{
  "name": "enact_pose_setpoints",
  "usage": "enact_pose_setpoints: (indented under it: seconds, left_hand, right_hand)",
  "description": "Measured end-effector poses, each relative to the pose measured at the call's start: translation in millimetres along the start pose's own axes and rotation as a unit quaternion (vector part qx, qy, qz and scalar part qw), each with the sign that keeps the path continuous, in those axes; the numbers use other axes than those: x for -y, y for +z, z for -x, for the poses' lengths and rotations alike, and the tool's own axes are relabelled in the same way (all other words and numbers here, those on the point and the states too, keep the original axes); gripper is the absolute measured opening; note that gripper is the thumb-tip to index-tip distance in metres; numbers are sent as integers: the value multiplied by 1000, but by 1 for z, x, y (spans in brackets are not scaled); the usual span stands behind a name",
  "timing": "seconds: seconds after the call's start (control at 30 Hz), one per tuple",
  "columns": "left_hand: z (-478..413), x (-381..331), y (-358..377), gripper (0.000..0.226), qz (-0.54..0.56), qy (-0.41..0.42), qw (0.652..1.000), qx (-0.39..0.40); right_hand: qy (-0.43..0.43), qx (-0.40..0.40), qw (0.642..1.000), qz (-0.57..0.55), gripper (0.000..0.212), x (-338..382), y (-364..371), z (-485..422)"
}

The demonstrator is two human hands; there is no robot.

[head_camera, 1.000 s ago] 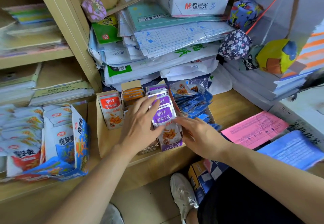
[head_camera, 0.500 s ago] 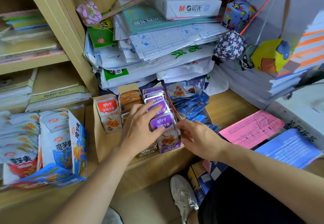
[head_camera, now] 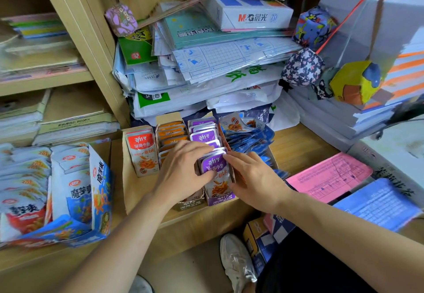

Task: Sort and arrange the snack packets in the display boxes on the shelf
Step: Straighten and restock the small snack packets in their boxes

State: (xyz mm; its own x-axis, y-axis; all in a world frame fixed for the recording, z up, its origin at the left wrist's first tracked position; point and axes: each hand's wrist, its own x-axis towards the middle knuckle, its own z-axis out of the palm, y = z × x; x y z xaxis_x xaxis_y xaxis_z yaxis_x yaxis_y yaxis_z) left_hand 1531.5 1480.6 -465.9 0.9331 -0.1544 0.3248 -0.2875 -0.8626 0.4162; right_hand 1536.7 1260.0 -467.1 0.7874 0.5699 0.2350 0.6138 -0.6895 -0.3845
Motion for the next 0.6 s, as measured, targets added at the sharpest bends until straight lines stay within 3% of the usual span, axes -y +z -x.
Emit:
enact_pose_setpoints:
  seconds: [0.17, 0.47, 0.6]
  left_hand:
    - [-5, -4, -1, 62, -1, -24, 1000, 6]
    - [-8, 9, -2, 47, -61, -18, 998, -3]
    - [-10, 8, -7, 69, -83, -12, 996, -13]
  right_hand:
    - [-1, 11, 1000, 20, 78, 0, -1, -8]
    - [6, 11, 997, 75, 62, -3, 2, -16]
    - [14, -3, 997, 77, 62, 2, -2, -19]
